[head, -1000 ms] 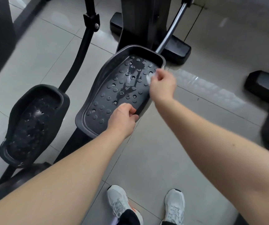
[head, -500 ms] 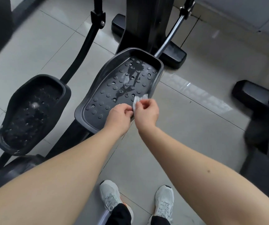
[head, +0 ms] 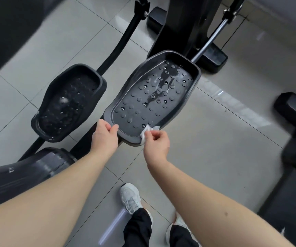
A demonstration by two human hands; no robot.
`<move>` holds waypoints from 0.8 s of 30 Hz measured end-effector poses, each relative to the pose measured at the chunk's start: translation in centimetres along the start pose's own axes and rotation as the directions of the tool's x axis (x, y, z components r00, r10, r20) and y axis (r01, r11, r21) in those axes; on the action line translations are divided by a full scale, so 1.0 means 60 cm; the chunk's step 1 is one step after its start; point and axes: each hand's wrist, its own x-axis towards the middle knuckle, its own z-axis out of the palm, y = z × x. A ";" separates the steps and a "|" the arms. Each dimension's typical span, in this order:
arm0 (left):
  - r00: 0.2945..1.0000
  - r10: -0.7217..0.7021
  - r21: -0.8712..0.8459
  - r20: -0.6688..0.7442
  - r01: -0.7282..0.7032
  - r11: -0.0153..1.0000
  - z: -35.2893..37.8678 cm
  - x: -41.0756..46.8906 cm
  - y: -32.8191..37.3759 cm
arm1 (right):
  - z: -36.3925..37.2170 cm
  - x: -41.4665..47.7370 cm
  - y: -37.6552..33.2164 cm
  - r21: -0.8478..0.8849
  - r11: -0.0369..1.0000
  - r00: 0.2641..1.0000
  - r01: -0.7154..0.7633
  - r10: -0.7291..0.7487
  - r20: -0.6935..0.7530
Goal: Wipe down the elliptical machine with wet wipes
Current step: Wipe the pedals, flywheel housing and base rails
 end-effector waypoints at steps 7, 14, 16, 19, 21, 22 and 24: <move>0.999 -0.012 -0.131 0.043 0.018 0.991 -0.023 -0.027 -0.009 | -0.007 0.021 -0.027 0.050 0.999 0.987 -0.010 0.017 -0.160; 0.999 -0.023 -0.139 0.026 0.026 0.990 -0.029 -0.030 -0.037 | 0.015 -0.044 0.031 0.019 0.998 0.998 -0.054 0.054 0.013; 0.999 -0.024 -0.141 0.029 0.028 0.990 -0.032 -0.031 -0.042 | 0.001 -0.002 0.001 0.028 1.000 0.996 -0.003 0.005 -0.086; 0.999 -0.023 -0.147 0.028 0.027 0.989 -0.039 -0.034 -0.047 | 0.000 0.002 -0.017 -0.015 1.000 0.992 -0.007 0.005 -0.129; 0.999 -0.036 -0.160 0.035 0.041 0.986 -0.040 -0.040 -0.049 | 0.010 -0.035 0.008 -0.107 0.994 0.999 0.005 -0.010 -0.042; 0.998 -0.041 -0.164 0.042 0.048 0.985 -0.042 -0.042 -0.048 | 0.013 -0.060 0.015 -0.157 0.988 1.000 0.005 -0.001 0.027; 0.996 -0.056 -0.170 0.068 0.067 0.983 -0.048 -0.045 -0.048 | 0.015 -0.099 0.022 -0.311 0.950 0.992 0.041 -0.001 0.128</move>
